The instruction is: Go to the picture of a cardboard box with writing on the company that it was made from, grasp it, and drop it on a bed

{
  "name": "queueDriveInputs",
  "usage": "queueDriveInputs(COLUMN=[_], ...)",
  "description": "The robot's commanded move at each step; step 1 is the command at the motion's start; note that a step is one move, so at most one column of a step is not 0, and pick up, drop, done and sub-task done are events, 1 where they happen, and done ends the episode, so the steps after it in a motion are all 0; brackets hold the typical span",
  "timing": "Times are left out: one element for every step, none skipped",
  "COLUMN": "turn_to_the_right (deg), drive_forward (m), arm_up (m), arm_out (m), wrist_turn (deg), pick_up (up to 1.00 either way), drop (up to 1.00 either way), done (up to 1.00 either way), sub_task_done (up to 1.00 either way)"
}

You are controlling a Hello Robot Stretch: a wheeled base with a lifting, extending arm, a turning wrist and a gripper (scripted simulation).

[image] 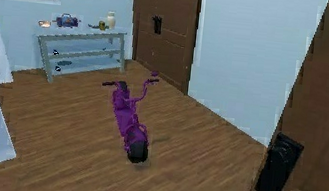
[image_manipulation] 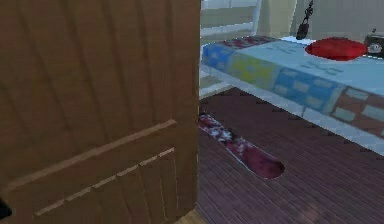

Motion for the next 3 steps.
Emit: queueDriveInputs(turn_to_the_right=[0.0,6.0,0.0], drive_forward=[0.45,0.00,0.40], arm_up=[0.00,0.00,0.00], arm_out=[0.00,0.00,0.00], wrist_turn=[0.0,0.0,0.0], pick_up=[0.00,0.00,0.00], drop=[0.00,0.00,0.00], done=[0.00,0.00,0.00], sub_task_done=[0.00,0.00,0.00])
